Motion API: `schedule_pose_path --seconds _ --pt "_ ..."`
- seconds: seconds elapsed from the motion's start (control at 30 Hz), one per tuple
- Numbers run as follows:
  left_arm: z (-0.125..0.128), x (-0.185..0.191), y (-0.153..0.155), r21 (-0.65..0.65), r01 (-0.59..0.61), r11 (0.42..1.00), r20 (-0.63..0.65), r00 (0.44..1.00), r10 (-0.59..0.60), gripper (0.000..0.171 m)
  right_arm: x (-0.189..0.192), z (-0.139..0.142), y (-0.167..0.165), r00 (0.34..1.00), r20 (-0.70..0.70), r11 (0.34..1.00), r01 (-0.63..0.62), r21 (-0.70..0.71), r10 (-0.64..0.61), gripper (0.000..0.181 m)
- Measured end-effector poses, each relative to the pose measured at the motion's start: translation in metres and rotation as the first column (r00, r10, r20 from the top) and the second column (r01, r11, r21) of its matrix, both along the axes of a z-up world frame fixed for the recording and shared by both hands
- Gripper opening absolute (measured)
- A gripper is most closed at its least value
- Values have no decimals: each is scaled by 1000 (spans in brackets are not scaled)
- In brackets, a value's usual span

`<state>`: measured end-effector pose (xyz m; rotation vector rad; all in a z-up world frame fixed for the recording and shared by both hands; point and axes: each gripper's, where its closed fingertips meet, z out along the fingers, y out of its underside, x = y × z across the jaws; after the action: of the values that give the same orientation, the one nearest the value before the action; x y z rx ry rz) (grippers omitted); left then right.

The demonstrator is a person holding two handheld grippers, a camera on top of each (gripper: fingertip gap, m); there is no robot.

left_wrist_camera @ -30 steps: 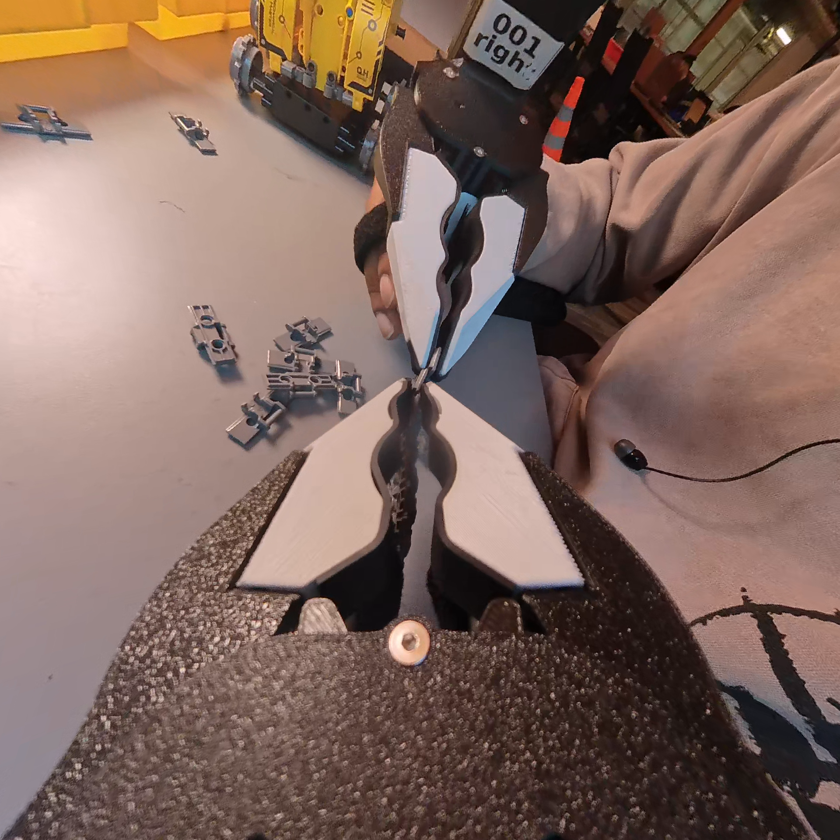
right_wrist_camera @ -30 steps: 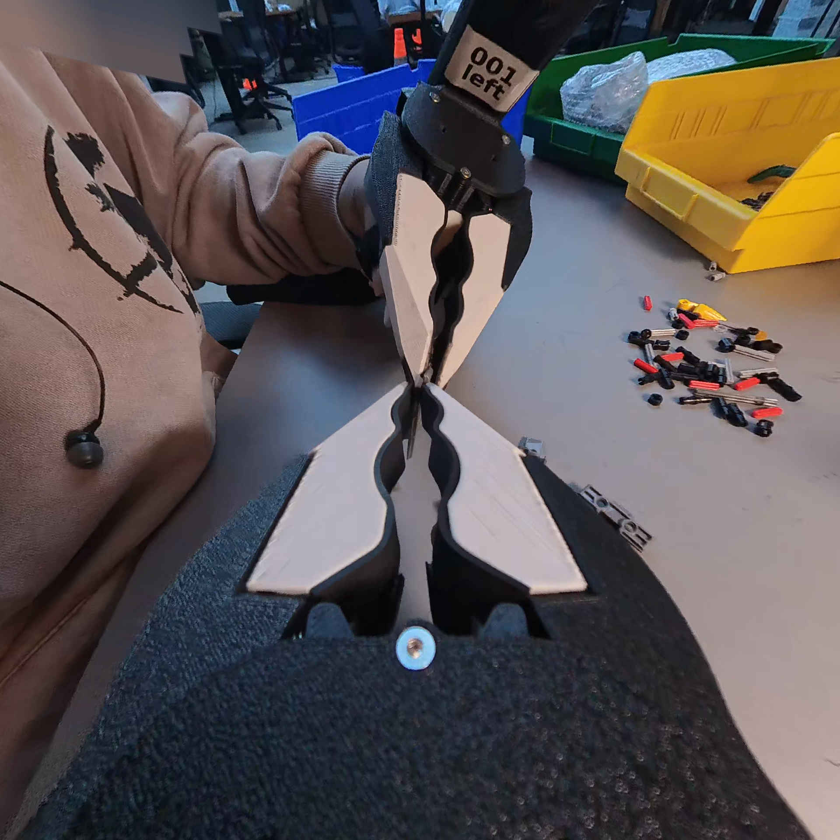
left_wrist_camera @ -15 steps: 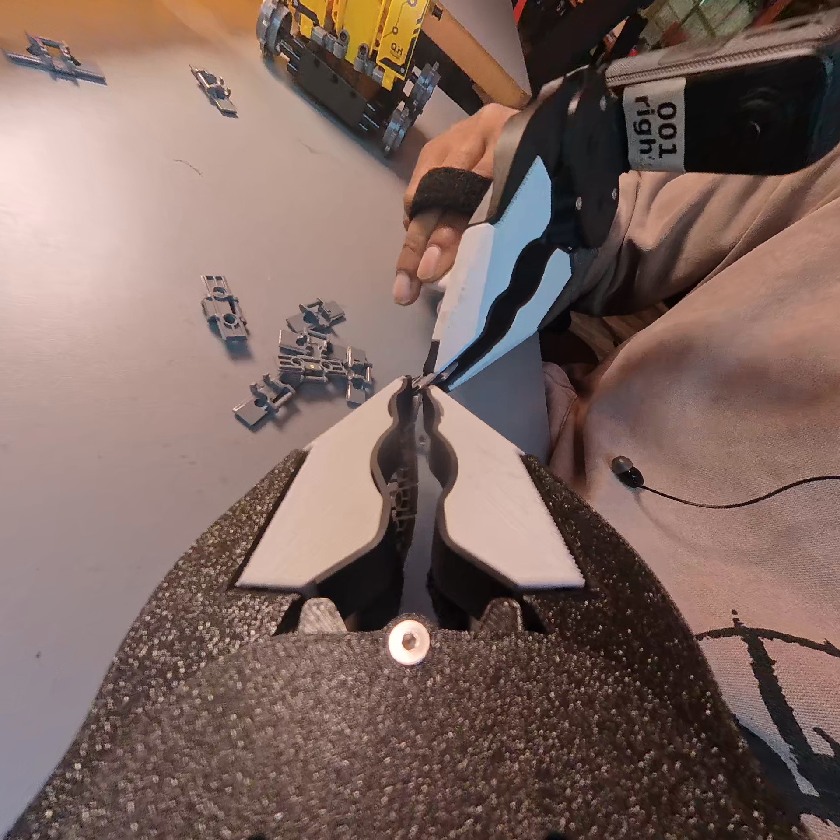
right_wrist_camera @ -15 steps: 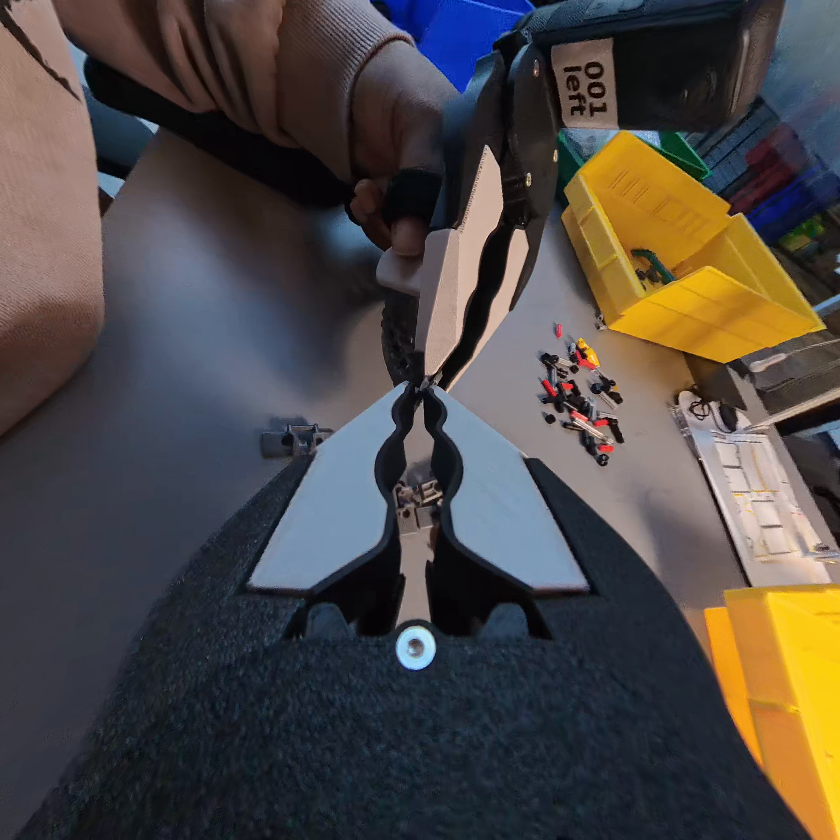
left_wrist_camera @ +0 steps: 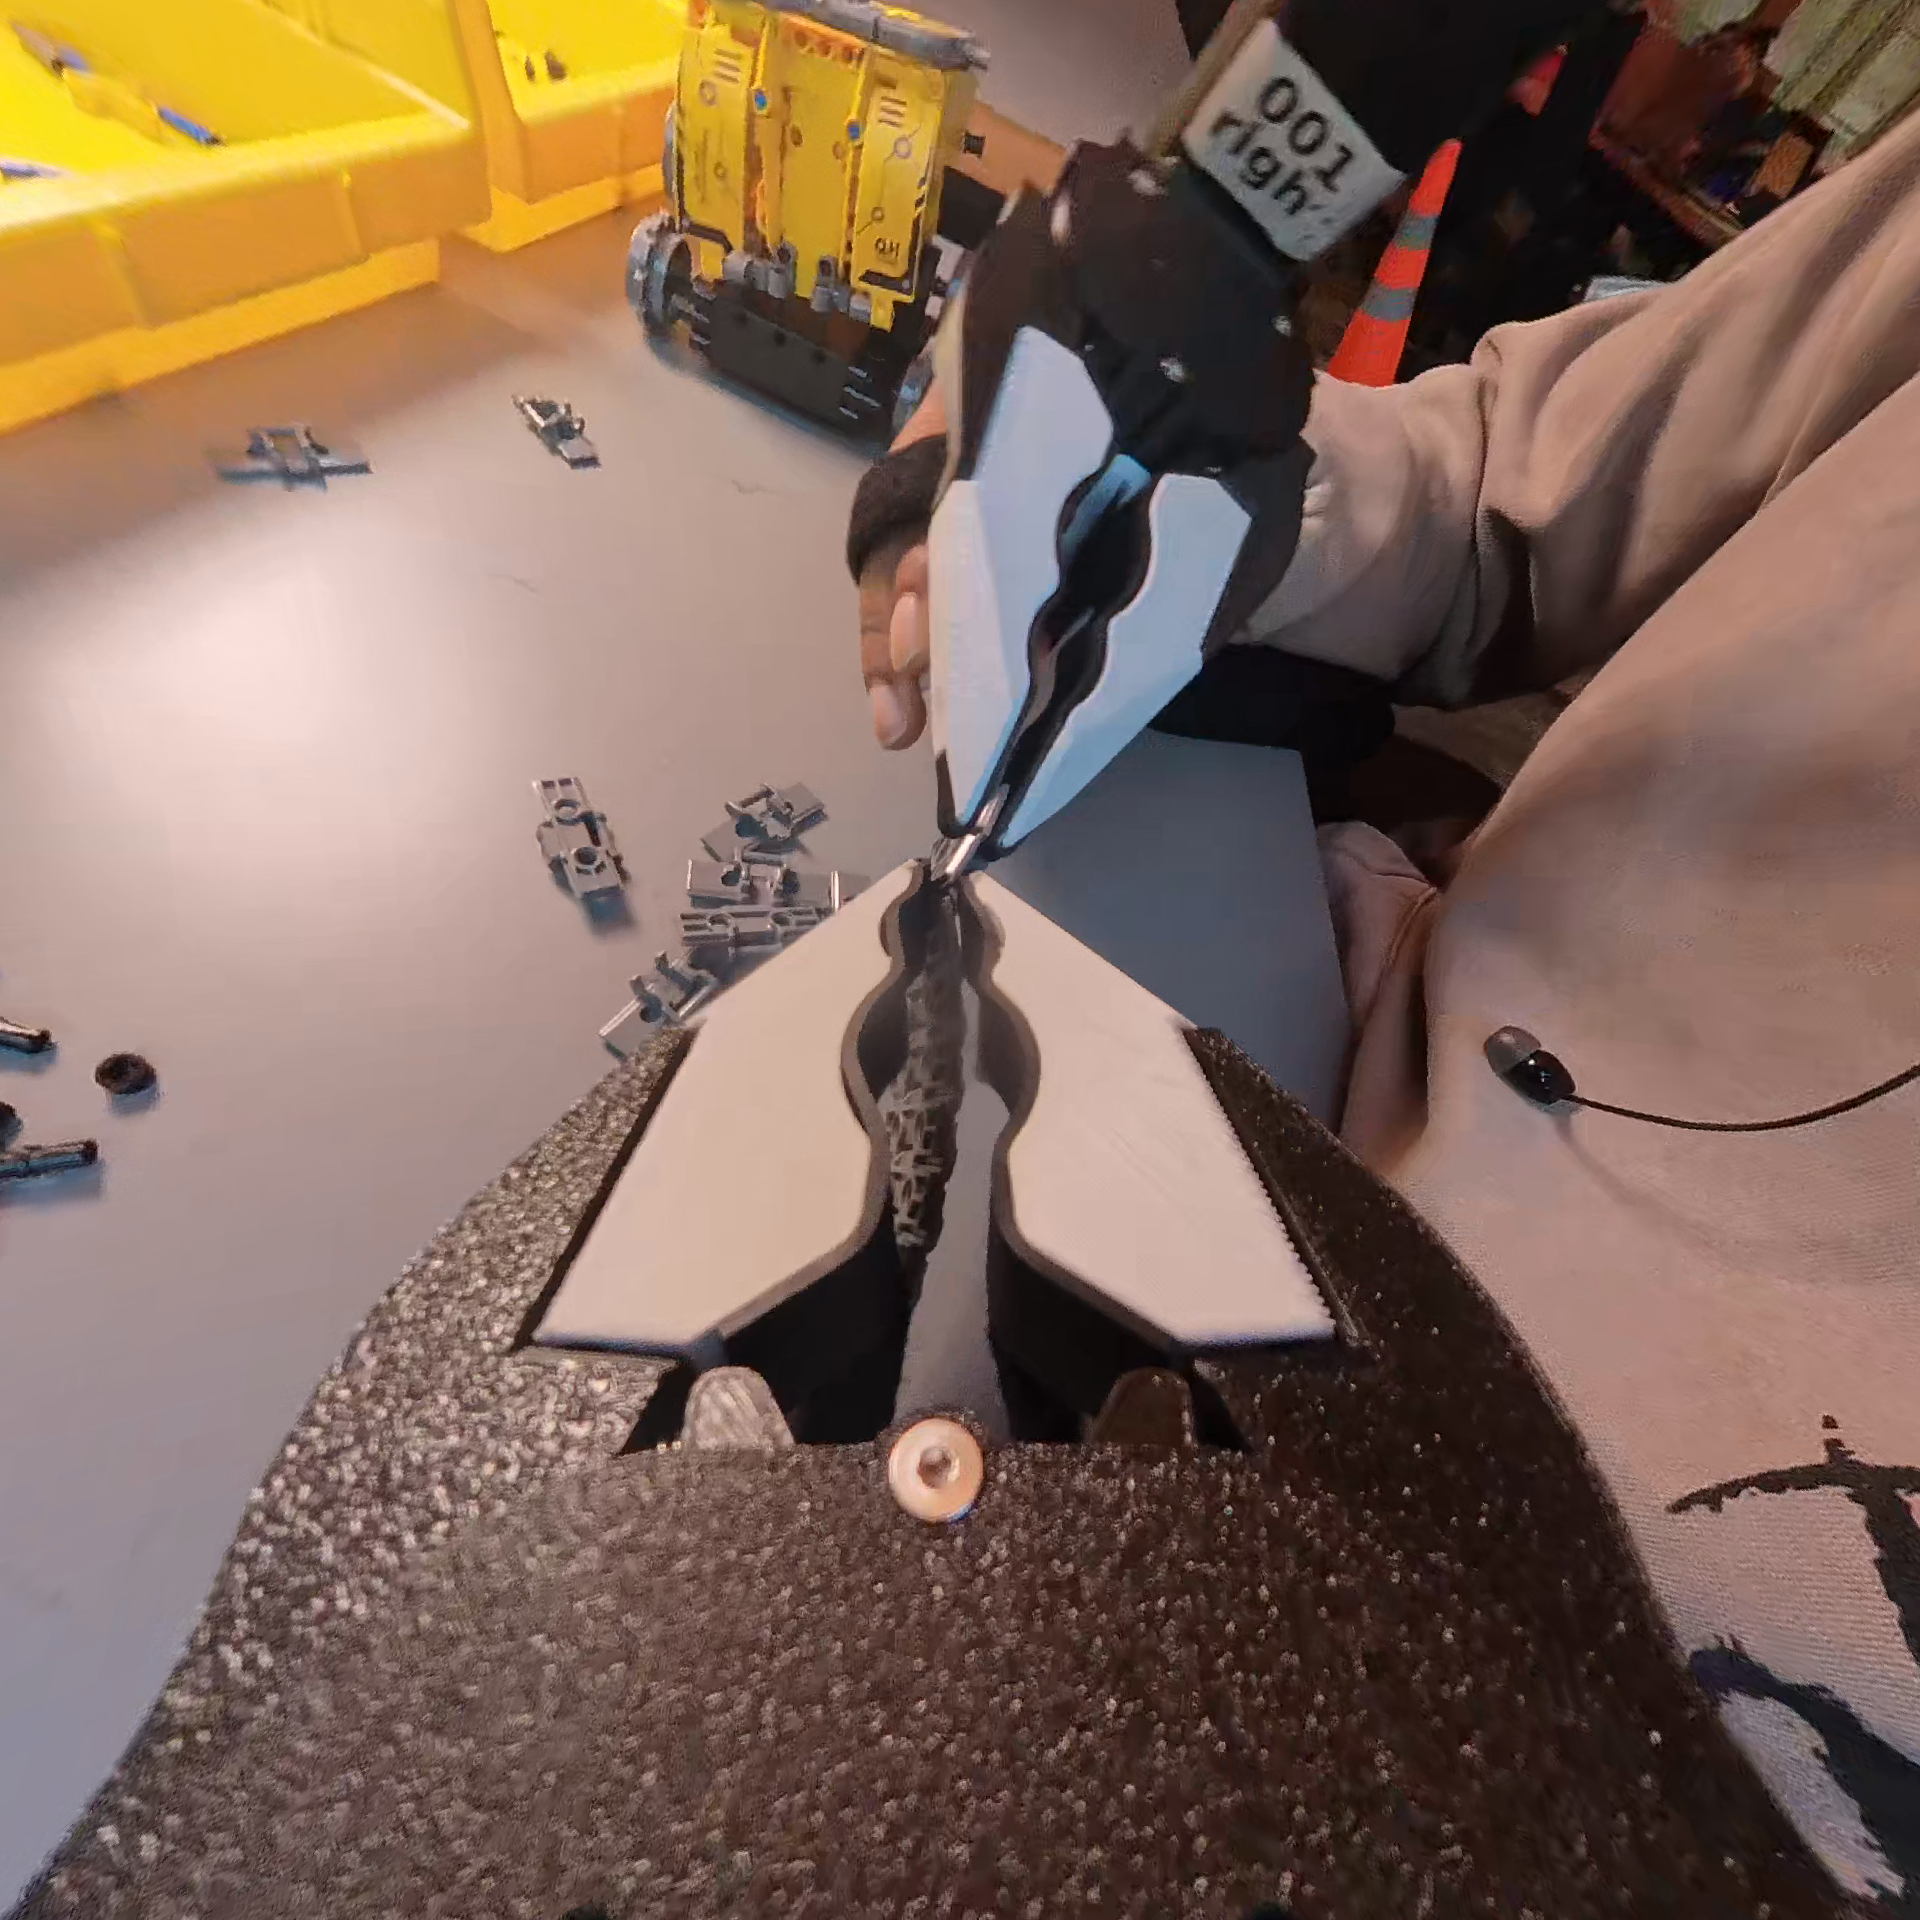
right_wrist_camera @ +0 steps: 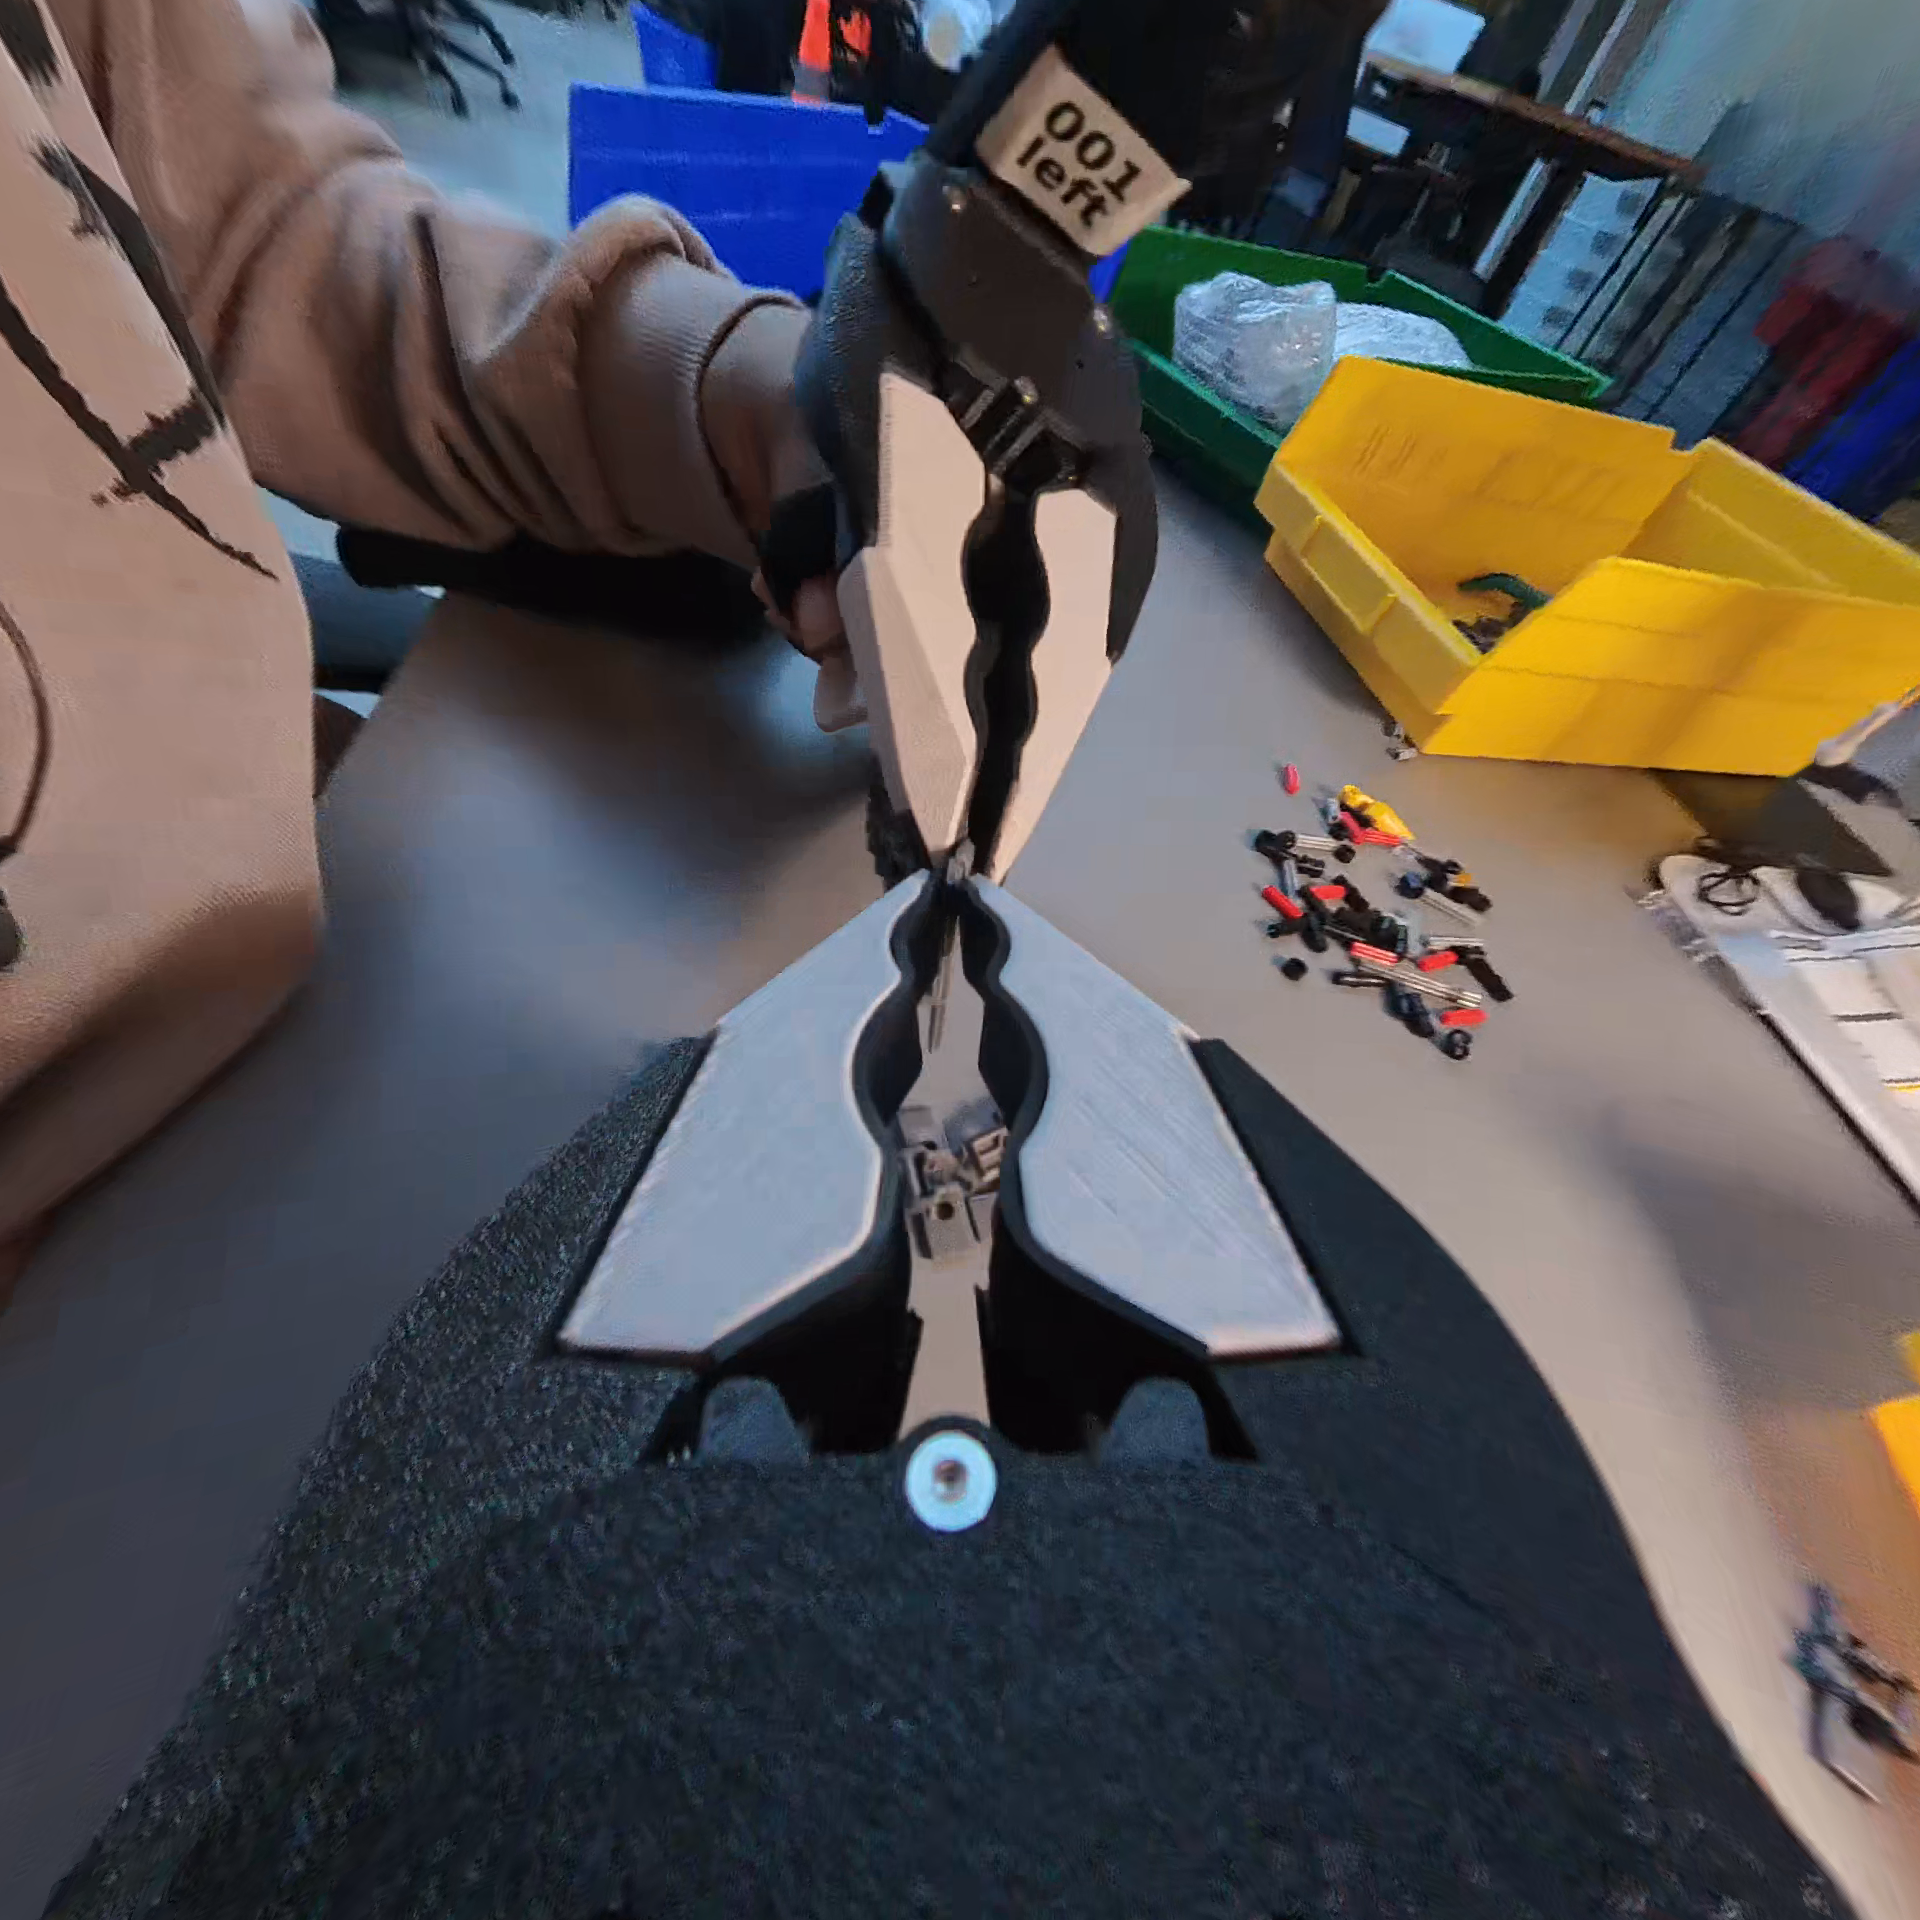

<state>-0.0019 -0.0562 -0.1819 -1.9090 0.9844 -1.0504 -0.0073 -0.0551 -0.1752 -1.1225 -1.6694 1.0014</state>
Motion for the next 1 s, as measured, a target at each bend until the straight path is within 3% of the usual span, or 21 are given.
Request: schedule_pose_path --seconds 0.1,0.23,0.37,0.57,0.6,0.63,0.67,0.7,0.8,0.9,1.0 --pt "7 1 -2 30 7 1000 20 1000 -8 5 1 8 -1 999 -34 995 -32 -95 29 0" --pt "7 2 0 42 -7 999 21 1000 6 5 0 7 -1 999 -26 993 -26 -112 24 0" --pt "10 0 6 -24 -43 999 77 996 45 2 -2 11 7 999 -39 991 27 -128 -32 0" --pt "5 -4 14 -148 -67 987 126 988 86 1 -4 9 7 996 -45 995 83 50 -81 0" --pt "-1 -10 24 -142 -134 981 82 986 147 2 -3 9 -1 999 -39 998 35 55 -33 0" --pt "-9 -20 35 -122 -188 974 30 981 193 2 -5 17 -42 987 -80 990 -140 -18 138 0" --pt "-2 -18 34 -152 -158 976 74 983 170 2 -13 -2 -60 984 4 979 -180 95 181 0" --pt "3 -13 27 -132 -117 984 73 989 127 2 -17 -17 -44 993 55 950 -120 289 109 0" --pt "4 -10 25 -100 -109 989 62 991 116 2 0 22 -4 998 -50 999 -41 4 41 0" --pt "3 -18 32 -110 -137 985 78 986 146 2 3 20 -9 995 -68 983 -89 -160 79 0" --pt "0 -18 32 -124 -131 984 97 985 144 2 2 4 6 1000 -3 983 -17 -183 16 1"
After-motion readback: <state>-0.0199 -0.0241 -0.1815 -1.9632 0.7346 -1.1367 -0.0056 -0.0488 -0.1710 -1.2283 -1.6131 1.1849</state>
